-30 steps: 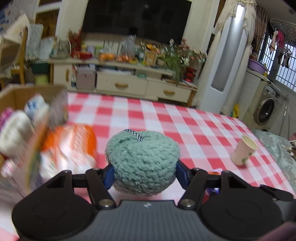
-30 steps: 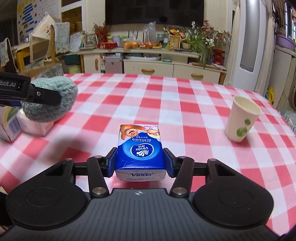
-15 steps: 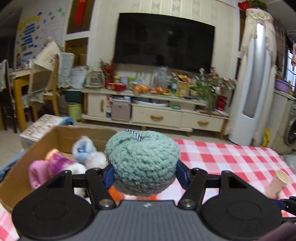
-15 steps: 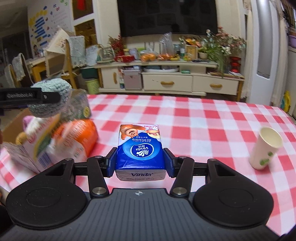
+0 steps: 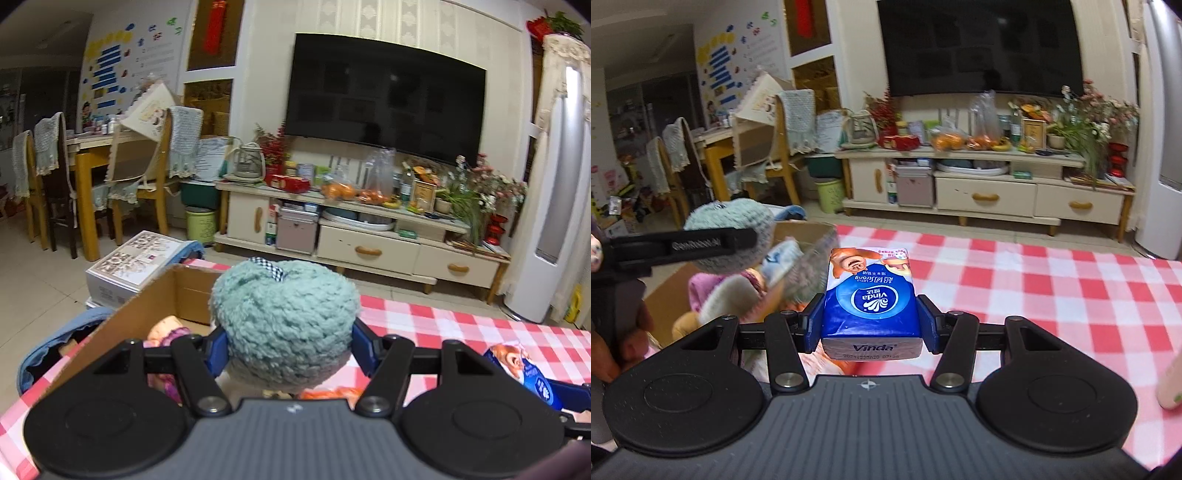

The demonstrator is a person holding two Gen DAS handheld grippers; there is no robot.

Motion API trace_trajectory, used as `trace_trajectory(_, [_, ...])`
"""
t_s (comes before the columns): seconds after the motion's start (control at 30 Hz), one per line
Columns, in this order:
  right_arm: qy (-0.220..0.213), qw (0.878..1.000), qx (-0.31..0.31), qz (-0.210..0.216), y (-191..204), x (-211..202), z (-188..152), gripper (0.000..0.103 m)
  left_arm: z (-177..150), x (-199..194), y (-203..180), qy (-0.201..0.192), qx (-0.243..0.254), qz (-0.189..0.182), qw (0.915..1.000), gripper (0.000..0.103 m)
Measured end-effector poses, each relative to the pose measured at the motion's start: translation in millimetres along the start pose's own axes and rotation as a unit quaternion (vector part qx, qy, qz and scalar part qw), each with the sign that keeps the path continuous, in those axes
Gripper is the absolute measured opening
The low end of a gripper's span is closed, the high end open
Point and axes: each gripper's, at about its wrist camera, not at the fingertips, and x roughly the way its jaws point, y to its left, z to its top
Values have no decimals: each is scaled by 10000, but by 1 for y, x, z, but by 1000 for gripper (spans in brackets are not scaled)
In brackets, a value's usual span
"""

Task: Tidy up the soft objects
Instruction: 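Carry the ball into the box with the left tool while the right tool carries the tissue pack there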

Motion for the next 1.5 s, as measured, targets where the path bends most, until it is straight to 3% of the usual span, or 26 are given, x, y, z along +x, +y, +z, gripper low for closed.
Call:
trace_trajectory(0.5, [-216,9975,-398,535,47,50,38,64,16,36,38,65,-436,319,9985,64])
trace_trajectory(0.87, [-65,9949,-421,915,63,100,49,64,17,53,77,256,-965,409,9942,64])
trace_trajectory(1.4, [156,9921,-776,969,89,151,43,65,11,76,92,549,-1151,310,9913,65])
trace_trajectory(1.47, [267,9910,-807,1031,90,156,40,68,9,79,91,609,-1109,294,9915,66])
trace_trajectory(1.5, [270,9908,-838,1023,91,156,39,75,9,80,91,636,-1086,292,9916,66])
